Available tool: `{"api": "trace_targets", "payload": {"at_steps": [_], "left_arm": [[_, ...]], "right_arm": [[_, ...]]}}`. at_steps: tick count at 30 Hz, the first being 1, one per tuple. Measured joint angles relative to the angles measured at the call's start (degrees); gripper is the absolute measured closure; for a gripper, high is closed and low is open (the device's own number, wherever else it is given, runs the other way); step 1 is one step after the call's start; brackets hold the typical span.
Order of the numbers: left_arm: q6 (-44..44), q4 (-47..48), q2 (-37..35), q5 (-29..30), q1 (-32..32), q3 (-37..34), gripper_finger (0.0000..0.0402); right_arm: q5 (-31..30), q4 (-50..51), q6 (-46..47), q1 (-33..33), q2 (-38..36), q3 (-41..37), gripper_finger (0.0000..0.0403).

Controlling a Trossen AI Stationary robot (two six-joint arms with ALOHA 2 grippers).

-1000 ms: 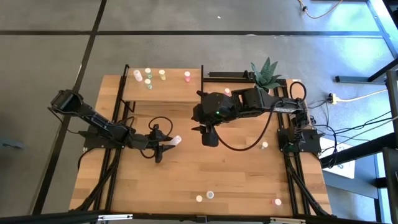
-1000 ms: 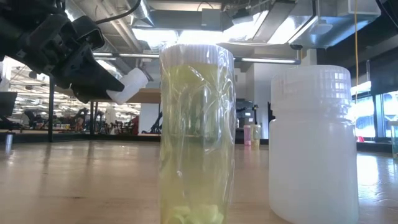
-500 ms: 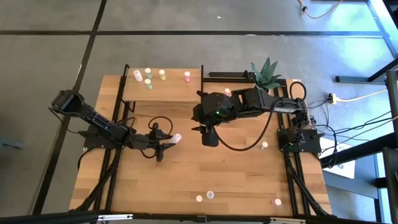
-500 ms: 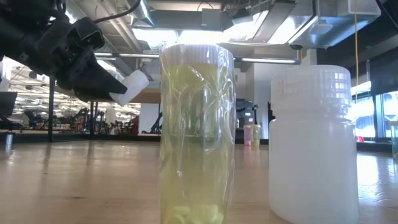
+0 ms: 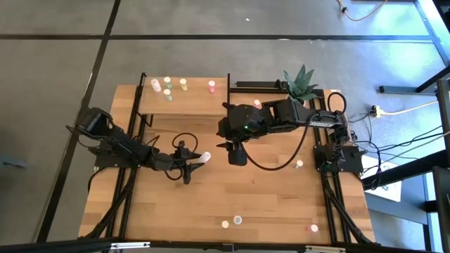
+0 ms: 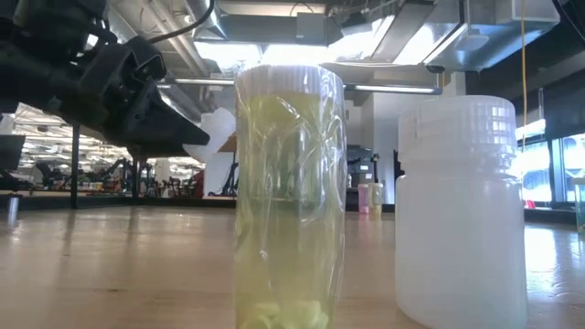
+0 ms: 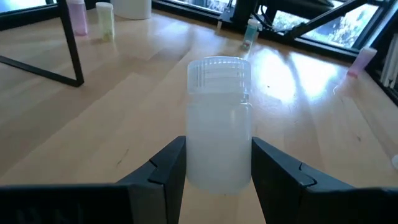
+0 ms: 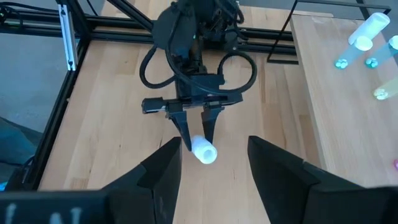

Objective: Pick and place medicine bottles onto shelf by color
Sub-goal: Put the top white pill bottle aligned with the other white pill bottle on the shelf

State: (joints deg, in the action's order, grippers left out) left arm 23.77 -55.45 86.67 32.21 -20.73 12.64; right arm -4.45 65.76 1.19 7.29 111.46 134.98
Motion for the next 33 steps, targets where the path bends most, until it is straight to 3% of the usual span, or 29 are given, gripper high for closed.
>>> {"api": "trace_targets", "payload": {"at_steps": [14, 21, 33], "left_arm": [[0.0, -26.2, 20.5, 0.3, 0.0, 0.0, 0.0252], [3.7, -28.0, 25.5, -0.1, 0.0, 1.2, 0.0252], [4.2, -27.7, 25.9, -0.2, 0.0, 1.5, 0.0252]], "right_arm": [[0.0, -0.1, 0.0, 0.0, 0.0, 0.0, 0.0217], [0.0, -0.1, 0.0, 0.0, 0.0, 0.0, 0.0217], [0.0, -0.2, 0.0, 0.0, 0.0, 0.0, 0.0217]]}}
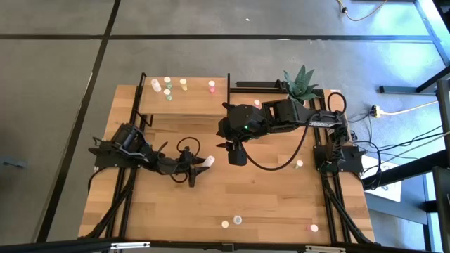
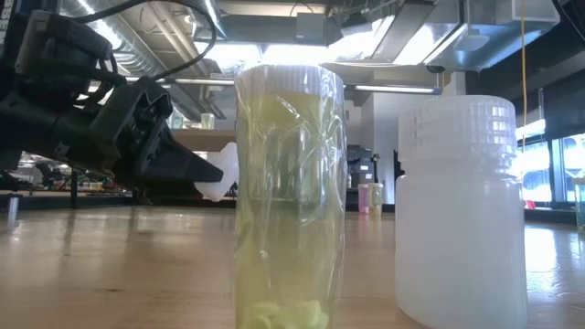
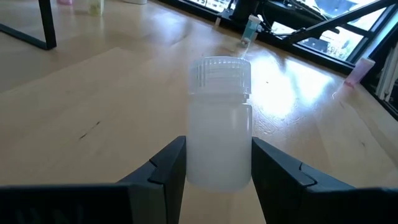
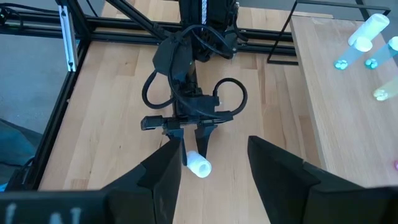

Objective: Pick and place medicine bottles onto shelf by color
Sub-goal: Put the top white pill bottle aligned with the other white pill bottle on the shelf

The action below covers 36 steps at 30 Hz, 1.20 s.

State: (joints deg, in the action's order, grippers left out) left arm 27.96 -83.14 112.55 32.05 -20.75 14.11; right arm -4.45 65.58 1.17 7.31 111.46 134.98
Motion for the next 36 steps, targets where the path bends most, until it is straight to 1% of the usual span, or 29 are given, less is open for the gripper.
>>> {"api": "trace_targets", "payload": {"at_steps": [5, 13, 21, 31, 33, 36], "left_arm": [[0.0, 1.5, 0.0, 0.0, 0.0, 0.0, 0.0252], [-0.6, 1.5, 0.1, 0.0, 0.0, 0.0, 0.0252], [-1.3, 1.4, 2.1, 0.0, 0.0, 0.7, 0.0252], [-1.5, 2.4, 2.2, -0.1, 0.0, 0.7, 0.0251], [-1.5, 2.8, 2.2, 0.0, 0.0, 0.7, 0.0244], [-1.5, 3.1, 2.2, 0.2, 0.0, 0.7, 0.0222]], "right_arm": [[0.0, 0.0, 0.0, 0.0, 0.0, 0.0, 0.0217], [0.0, 0.0, 0.0, 0.0, 0.0, 0.0, 0.0217], [0.0, 0.0, 0.0, 0.0, 0.0, 0.0, 0.0217], [0.0, -0.2, 0.0, 0.0, 0.0, 0.0, 0.0217], [0.0, -0.2, 0.0, 0.0, 0.0, 0.0, 0.0217], [0.0, -0.2, 0.0, 0.0, 0.0, 0.0, 0.0217]]}}
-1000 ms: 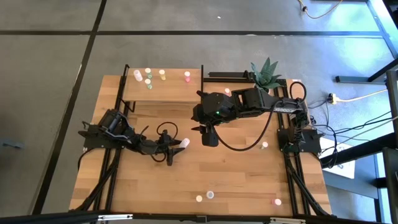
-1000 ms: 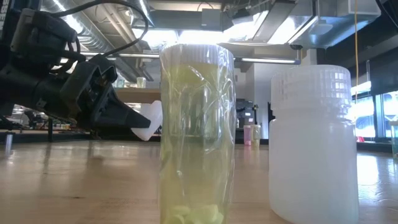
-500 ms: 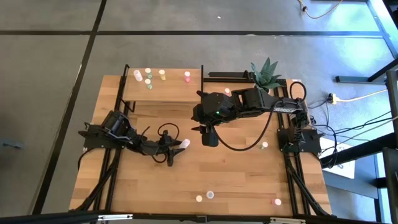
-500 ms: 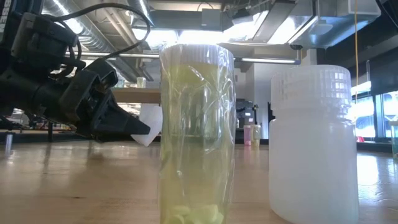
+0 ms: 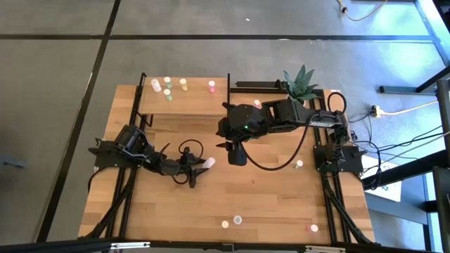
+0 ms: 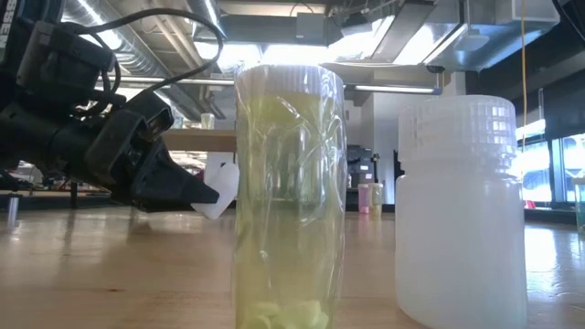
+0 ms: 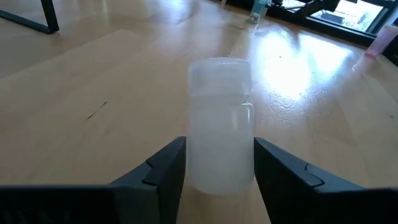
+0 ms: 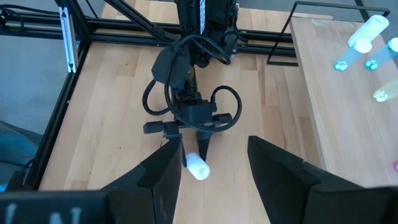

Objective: Pick and place medicine bottles onto shelf by color
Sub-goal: Put the top white pill bottle aligned with the other white pill bottle on the shelf

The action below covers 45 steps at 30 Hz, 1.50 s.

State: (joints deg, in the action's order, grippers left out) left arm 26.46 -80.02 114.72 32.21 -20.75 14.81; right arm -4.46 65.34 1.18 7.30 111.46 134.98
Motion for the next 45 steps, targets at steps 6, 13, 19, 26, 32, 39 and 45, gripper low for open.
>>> {"api": "trace_targets", "payload": {"at_steps": [6, 13, 19, 26, 32, 39, 45], "left_arm": [[1.8, 1.4, 0.0, 0.3, 0.0, 0.0, 0.0178], [3.4, 1.6, 0.0, 0.4, 0.0, 0.0, 0.0146], [3.4, 0.2, 0.0, 0.4, 0.0, 0.0, 0.0147], [3.0, -0.2, -0.2, 0.3, -0.4, -0.1, 0.0146], [0.9, -0.1, -5.1, 0.3, -1.5, -2.6, 0.0145], [-5.7, 2.4, -16.3, -0.7, -1.6, -5.7, 0.0148], [-7.3, 18.3, -27.3, -2.9, -1.6, -3.9, 0.0146]], "right_arm": [[0.0, 0.0, 0.0, 0.0, 0.0, 0.0, 0.0217], [0.0, 0.0, 0.0, 0.0, 0.0, 0.0, 0.0217], [0.0, 0.0, 0.0, 0.0, 0.0, 0.0, 0.0217], [0.0, 0.0, 0.0, 0.0, 0.0, 0.0, 0.0217], [0.0, -0.1, 0.0, 0.0, 0.0, 0.0, 0.0217], [0.0, -0.8, 0.0, 0.0, 0.0, 0.0, 0.0217], [0.0, -1.1, 0.0, 0.0, 0.0, 0.0, 0.0217]]}}
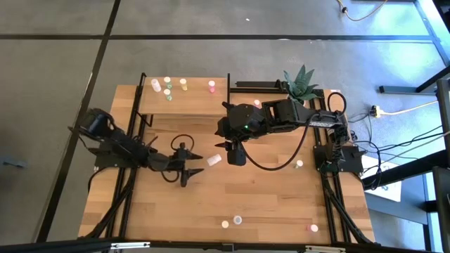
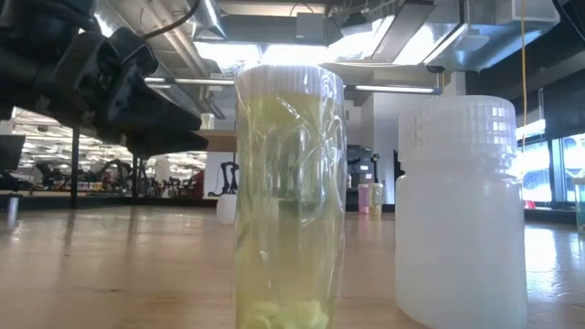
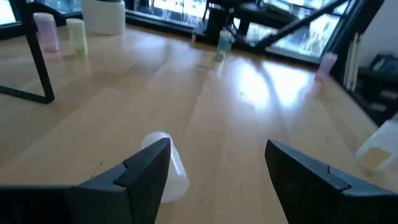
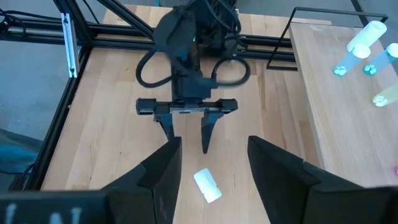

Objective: Pick and place medicine bottles onto shelf by color
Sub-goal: Put the top white pill bottle aligned with the other white pill bottle on the shelf

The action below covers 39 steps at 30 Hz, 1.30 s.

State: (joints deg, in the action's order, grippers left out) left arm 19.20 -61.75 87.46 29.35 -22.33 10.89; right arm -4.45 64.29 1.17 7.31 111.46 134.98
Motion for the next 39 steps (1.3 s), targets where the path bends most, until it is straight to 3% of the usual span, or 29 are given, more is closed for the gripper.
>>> {"api": "trace_targets", "payload": {"at_steps": [12, 16, 20, 23, 32, 39], "left_arm": [[-1.8, 36.4, -17.7, -2.4, 0.2, 8.7, 0.0147], [0.4, 53.8, -19.5, -10.0, 2.1, 16.6, 0.0146], [5.5, 69.0, -18.1, -11.1, 5.4, 24.6, 0.0144], [10.2, 71.8, -16.5, -11.7, 8.7, 28.3, 0.0144], [11.8, 71.9, -7.7, -27.1, 16.2, 35.0, 0.0144], [10.5, 71.8, 0.3, -27.4, 18.1, 39.4, 0.0143]], "right_arm": [[0.0, -0.3, 0.0, 0.0, 0.0, 0.0, 0.0217], [0.0, -1.1, -0.3, 0.0, 0.0, 0.0, 0.0217], [0.0, -2.4, 0.1, 0.0, 0.0, 0.0, 0.0217], [0.0, -2.3, -0.1, 0.0, 0.0, 0.0, 0.0217], [0.0, -2.3, 0.0, 0.4, 0.0, 0.0, 0.0217], [0.0, -2.3, 0.0, 0.4, 0.0, 0.0, 0.0217]]}}
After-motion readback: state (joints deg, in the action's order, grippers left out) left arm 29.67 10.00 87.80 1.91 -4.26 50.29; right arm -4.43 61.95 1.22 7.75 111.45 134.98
